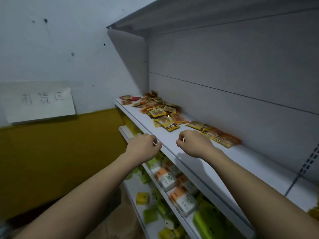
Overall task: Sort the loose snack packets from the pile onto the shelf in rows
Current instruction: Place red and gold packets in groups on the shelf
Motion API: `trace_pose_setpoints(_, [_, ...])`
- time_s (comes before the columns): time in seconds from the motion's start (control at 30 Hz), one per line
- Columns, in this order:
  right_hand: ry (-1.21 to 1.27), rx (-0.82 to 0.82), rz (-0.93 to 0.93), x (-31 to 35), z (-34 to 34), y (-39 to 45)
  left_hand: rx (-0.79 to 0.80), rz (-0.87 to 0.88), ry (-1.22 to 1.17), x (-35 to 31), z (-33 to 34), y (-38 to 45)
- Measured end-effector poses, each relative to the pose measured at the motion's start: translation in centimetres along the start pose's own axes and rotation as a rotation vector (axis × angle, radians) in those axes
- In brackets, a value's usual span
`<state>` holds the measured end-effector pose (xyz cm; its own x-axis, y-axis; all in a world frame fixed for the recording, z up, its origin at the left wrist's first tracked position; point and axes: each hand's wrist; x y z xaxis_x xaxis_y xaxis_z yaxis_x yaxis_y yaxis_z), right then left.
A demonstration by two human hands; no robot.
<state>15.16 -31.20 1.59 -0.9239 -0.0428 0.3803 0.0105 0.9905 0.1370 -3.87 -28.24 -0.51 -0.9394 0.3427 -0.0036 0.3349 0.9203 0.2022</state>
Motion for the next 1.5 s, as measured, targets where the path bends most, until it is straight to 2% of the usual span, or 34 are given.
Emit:
trace_pose_setpoints(0.13, [0.082, -0.007, -0.011, -0.1, 3.3, 8.1, -0.006, -0.023, -0.031, 3.4, 2.4, 6.2])
trace_pose_setpoints(0.3, [0.217, 0.052, -0.010, -0.2, 8.0, 16.6, 0.037, -0.066, -0.181, 5.5, 5.6, 13.3])
trace_pose_setpoints(0.6, [0.285, -0.293, 0.180, -7.1, 11.7, 25.7, 0.006, -0.082, -0.419, 6.9, 11.4, 21.8])
trace_pose_setpoints(0.67, [0.278, -0.309, 0.203, -7.4, 12.2, 26.9, -0.026, -0.082, -0.461, 7.3, 11.7, 24.2])
trace_pose_setpoints(0.77, [0.266, -0.242, 0.266, -7.8, 13.1, 28.1, -0.023, -0.058, -0.519, 7.1, 12.5, 27.3])
trace_pose_setpoints(0.97, [0.273, -0.156, 0.480, -8.6, 12.8, 28.6, 0.010, 0.202, -0.749, 7.7, 15.1, 31.0])
trace_pose_setpoints(1.1, [0.563, -0.256, 0.437, -8.4, 10.8, 28.0, -0.025, 0.318, -0.981, 9.3, 15.1, 34.0])
trace_pose_setpoints(1.2, [0.585, -0.269, 0.354, -7.6, 7.8, 27.3, -0.042, 0.342, -1.136, 9.2, 14.0, 37.6])
trace_pose_setpoints(1.27, [0.578, -0.245, 0.368, -7.1, 6.4, 27.3, 0.163, 0.469, -1.133, 7.7, 13.2, 39.3])
trace_pose_setpoints(1.33, [0.594, -0.227, 0.405, -6.7, 5.6, 27.2, 0.420, 0.685, -1.008, 6.0, 12.6, 39.9])
trace_pose_setpoints(1.37, [0.594, -0.237, 0.417, -6.5, 5.4, 27.2, 0.471, 0.791, -0.937, 5.1, 12.6, 40.1])
trace_pose_setpoints(1.43, [0.627, -0.363, 0.444, -6.8, 5.5, 27.0, 0.426, 0.867, -0.910, 3.6, 13.1, 40.2])
trace_pose_setpoints(1.5, [0.681, -0.667, 0.530, -8.2, 6.1, 26.6, 0.372, 0.769, -1.013, 2.2, 13.9, 40.6])
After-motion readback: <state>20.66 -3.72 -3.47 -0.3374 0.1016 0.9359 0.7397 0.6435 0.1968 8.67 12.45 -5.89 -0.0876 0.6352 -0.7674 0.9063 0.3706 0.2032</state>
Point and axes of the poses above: each hand's wrist, its own y-axis towards the middle knuckle, its own z-axis out of the palm, x = y × z, and after that the axes turned 9 degrees about y, right-handed
